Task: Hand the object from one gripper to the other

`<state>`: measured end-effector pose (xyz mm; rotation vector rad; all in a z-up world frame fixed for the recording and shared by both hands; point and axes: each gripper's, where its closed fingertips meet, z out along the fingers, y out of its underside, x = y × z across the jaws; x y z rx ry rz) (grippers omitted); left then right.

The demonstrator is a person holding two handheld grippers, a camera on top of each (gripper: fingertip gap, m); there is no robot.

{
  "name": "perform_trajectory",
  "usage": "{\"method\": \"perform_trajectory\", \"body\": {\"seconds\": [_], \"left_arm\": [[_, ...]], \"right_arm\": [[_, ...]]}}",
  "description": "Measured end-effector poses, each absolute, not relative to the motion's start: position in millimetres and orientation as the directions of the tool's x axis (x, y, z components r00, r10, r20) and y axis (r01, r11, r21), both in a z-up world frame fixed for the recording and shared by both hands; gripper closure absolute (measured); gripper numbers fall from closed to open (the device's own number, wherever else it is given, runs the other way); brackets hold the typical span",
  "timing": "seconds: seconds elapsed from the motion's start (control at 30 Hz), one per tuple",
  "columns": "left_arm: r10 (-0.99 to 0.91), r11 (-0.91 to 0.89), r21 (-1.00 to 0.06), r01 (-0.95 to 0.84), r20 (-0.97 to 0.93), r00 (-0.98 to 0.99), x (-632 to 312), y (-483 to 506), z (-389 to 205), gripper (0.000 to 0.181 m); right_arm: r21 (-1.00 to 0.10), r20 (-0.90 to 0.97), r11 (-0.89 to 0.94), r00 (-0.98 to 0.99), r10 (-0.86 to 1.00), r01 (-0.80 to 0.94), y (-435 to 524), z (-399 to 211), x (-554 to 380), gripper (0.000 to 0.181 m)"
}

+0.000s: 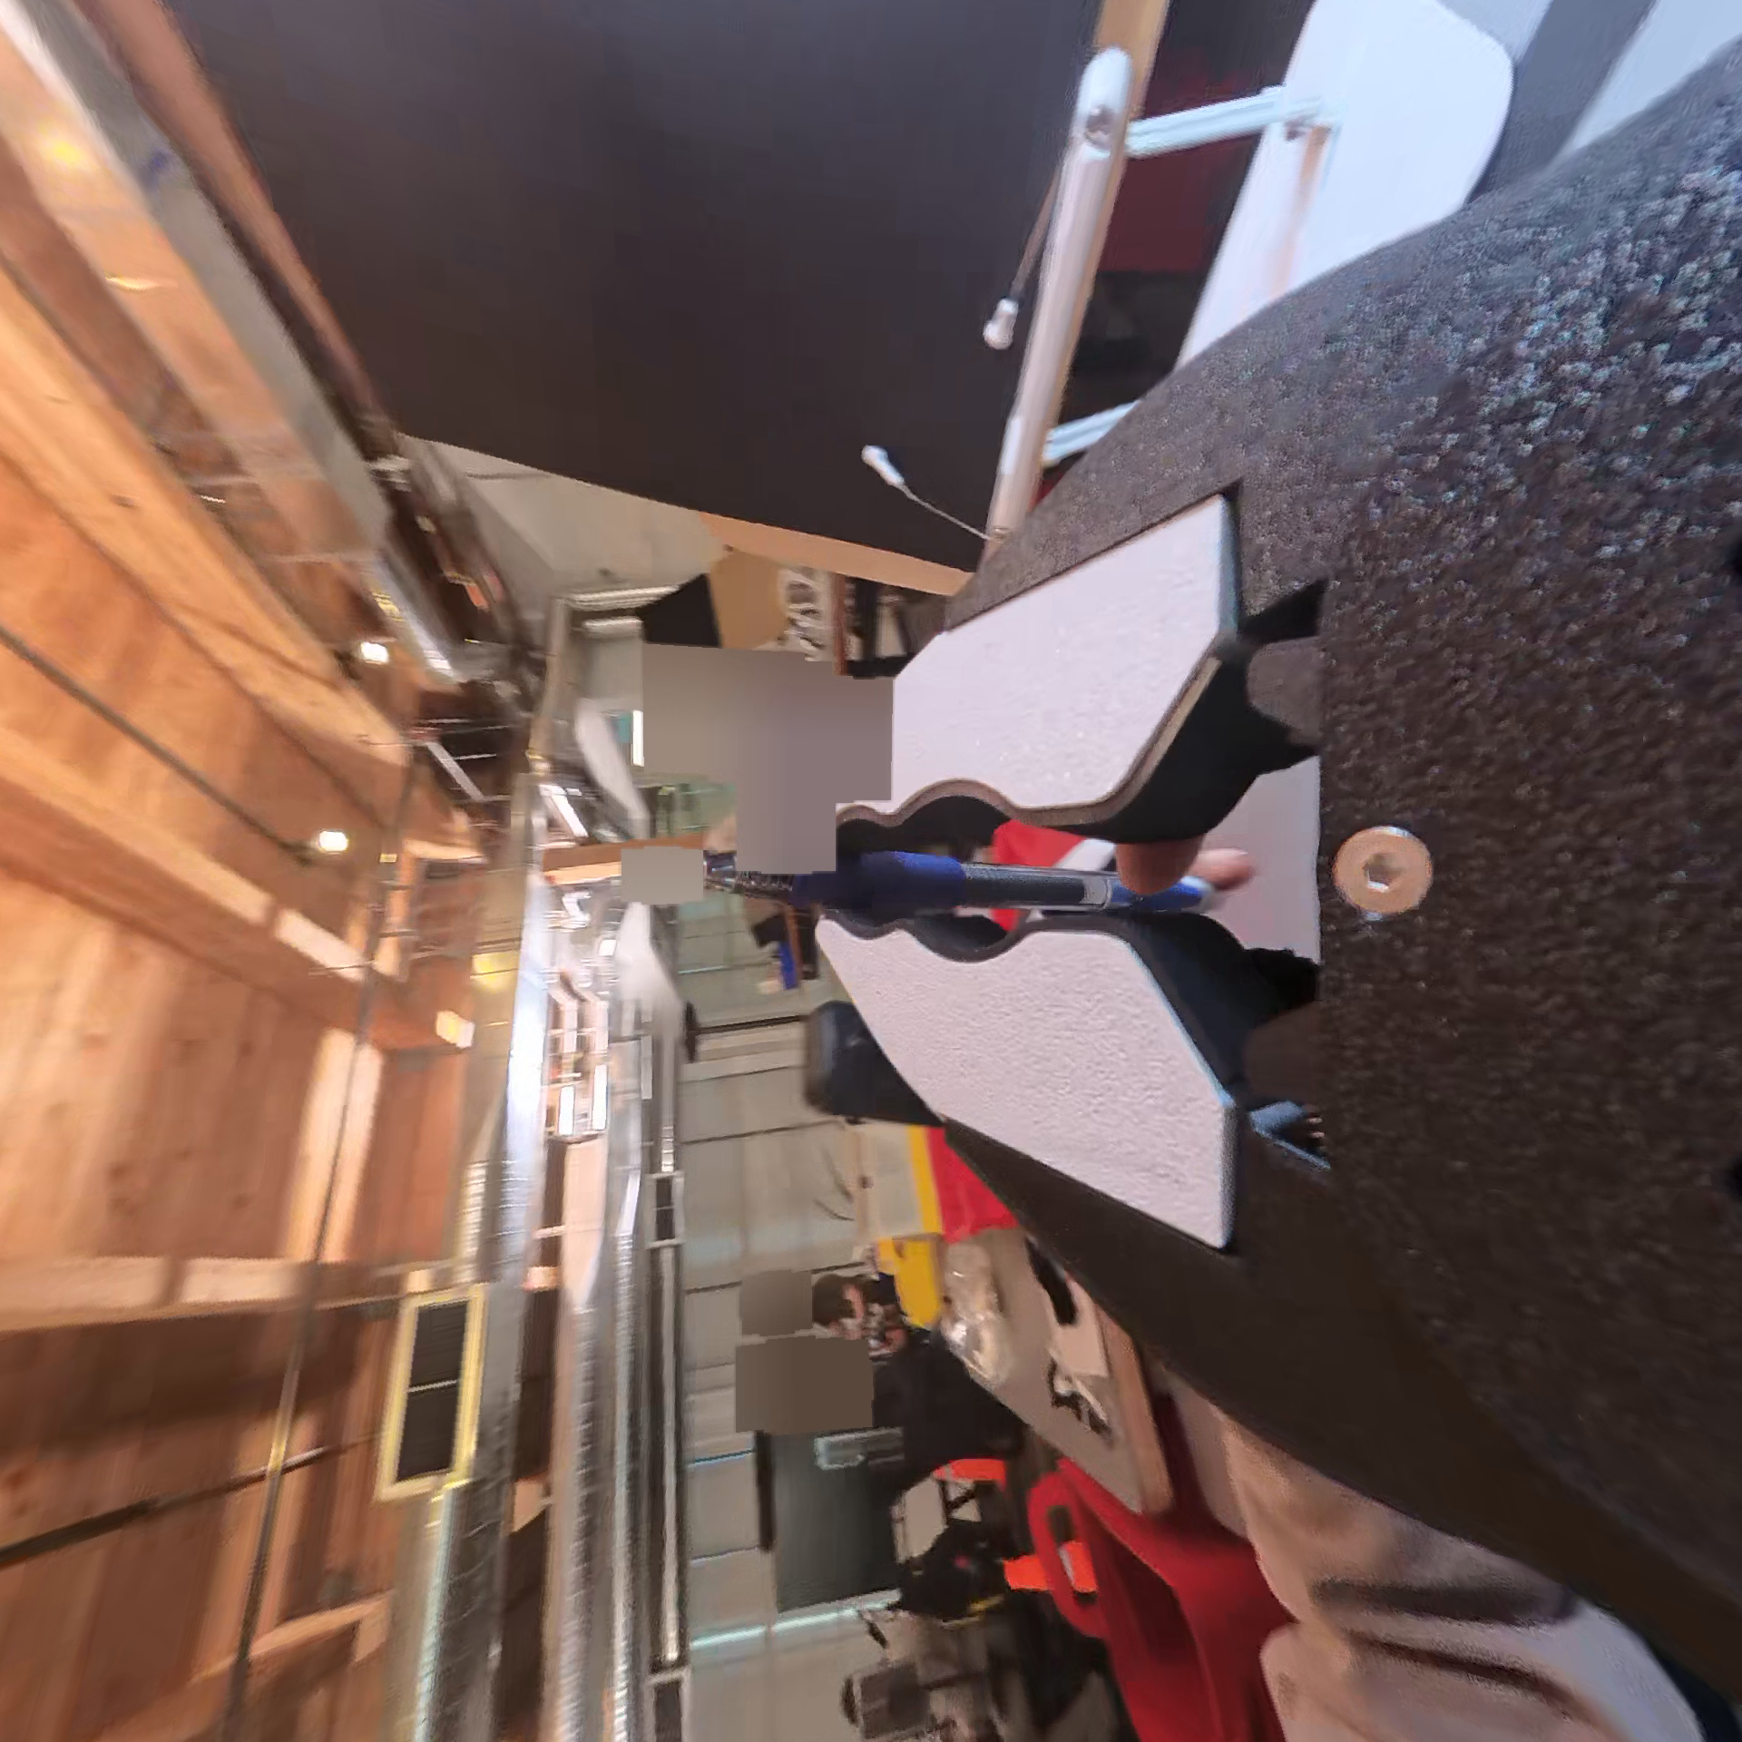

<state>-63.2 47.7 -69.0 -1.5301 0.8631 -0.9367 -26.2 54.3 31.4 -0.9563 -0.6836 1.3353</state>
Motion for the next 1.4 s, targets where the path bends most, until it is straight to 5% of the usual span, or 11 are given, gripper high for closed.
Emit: {"method": "perform_trajectory", "body": {"seconds": [0.2,0.4,0.6,0.8,1.13,1.27,1.4], "left_arm": [[-0.805,-0.575,-0.746,0.338,0.589,-0.069,-44.9,37.4,-51.1,0.141],[-0.766,-0.634,-0.589,0.501,0.565,-0.306,-50.3,23.6,-13.2,0.147],[-0.794,-0.590,-0.576,0.565,0.541,-0.277,-60.1,21.9,3.0,0.159],[-0.900,-0.375,-0.667,0.644,0.429,-0.079,-96.7,20.2,27.8,0.176],[-0.934,-0.151,-0.824,0.546,0.300,0.194,-111.3,13.0,43.2,0.177],[-0.917,-0.048,-0.908,0.417,0.206,0.341,-118.3,16.7,38.2,0.178],[-0.855,0.018,-0.993,0.115,0.044,0.516,-115.5,27.3,12.6,0.178]], "right_arm": [[-0.746,0.272,0.386,0.281,0.920,-0.543,11.3,55.4,-10.2,0.170],[-0.678,0.436,0.509,0.267,0.859,-0.531,-24.6,55.0,-17.5,0.170],[-0.671,0.444,0.504,0.250,0.861,-0.544,-27.0,58.2,-13.6,0.170],[-0.770,0.341,0.399,0.209,0.917,-0.497,10.0,44.9,-16.6,0.166],[-0.879,0.043,-0.006,-0.092,0.995,-0.476,41.3,8.3,-30.3,0.165],[-0.968,0.038,-0.004,-0.163,0.986,-0.252,52.9,-24.0,-36.2,0.137],[-0.990,0.140,0.140,-0.073,0.987,-0.010,69.2,-51.8,-34.6,0.133]]}}
